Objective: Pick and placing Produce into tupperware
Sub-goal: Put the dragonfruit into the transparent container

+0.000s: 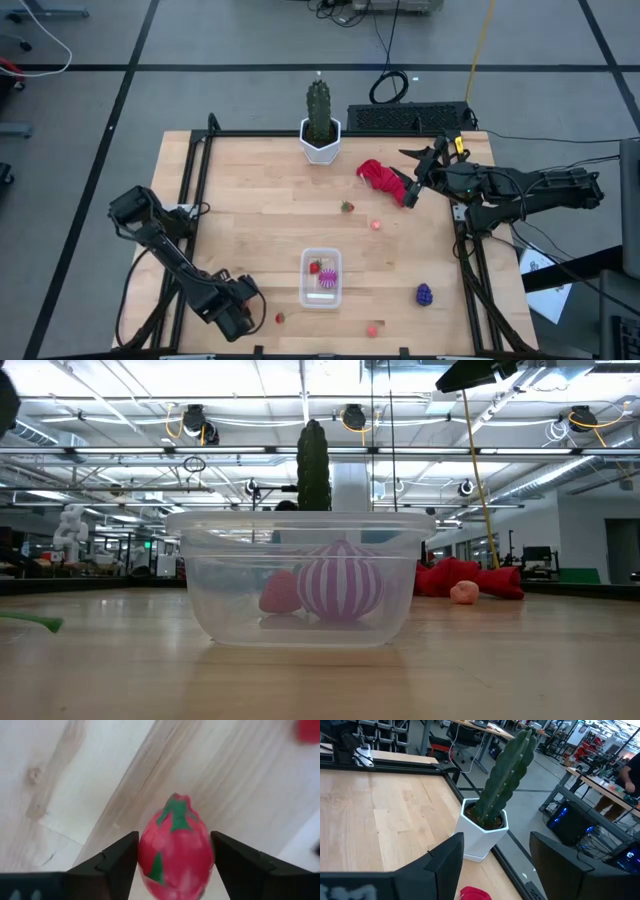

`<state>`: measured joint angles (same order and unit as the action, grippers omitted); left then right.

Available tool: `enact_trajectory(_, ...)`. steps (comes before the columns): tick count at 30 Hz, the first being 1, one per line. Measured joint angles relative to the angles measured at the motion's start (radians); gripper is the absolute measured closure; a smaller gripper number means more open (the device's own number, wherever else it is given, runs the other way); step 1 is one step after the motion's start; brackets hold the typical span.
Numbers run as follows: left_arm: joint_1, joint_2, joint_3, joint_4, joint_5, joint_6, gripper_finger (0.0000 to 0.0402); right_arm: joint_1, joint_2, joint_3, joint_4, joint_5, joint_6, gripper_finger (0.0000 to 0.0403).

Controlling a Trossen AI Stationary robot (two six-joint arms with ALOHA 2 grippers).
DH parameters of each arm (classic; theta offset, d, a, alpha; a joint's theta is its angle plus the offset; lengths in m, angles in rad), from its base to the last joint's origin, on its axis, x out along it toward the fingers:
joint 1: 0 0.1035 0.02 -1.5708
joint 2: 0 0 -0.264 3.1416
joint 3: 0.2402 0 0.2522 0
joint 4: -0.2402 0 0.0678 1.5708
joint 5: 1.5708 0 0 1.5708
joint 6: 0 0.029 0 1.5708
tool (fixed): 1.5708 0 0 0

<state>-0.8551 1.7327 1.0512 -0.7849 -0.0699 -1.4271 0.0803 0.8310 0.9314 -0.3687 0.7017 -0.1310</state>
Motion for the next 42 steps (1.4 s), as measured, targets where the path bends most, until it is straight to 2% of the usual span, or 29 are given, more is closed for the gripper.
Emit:
enact_trajectory(3,0.001,-0.023,0.000,0.001,-0.028,0.005,0.0170,0.000,0.000,0.000,-0.001,0.000,0.000,0.0183)
enact_trajectory(7,-0.003,-0.024,0.000,0.000,-0.017,0.002,0.0184,0.000,0.000,0.000,-0.002,0.000,0.000,0.0183)
enact_trajectory(17,-0.001,-0.017,0.000,-0.017,-0.020,-0.005,0.0174,0.000,0.001,0.000,-0.002,0.000,-0.001,0.0183)
enact_trajectory(24,-0.002,-0.017,0.000,-0.030,-0.036,-0.016,0.0191,0.000,0.004,0.000,-0.002,0.000,-0.001,0.0183)
enact_trajectory(42,0.049,-0.017,0.000,-0.025,-0.036,0.027,0.0189,0.000,0.004,0.000,-0.002,0.000,-0.004,0.0183)
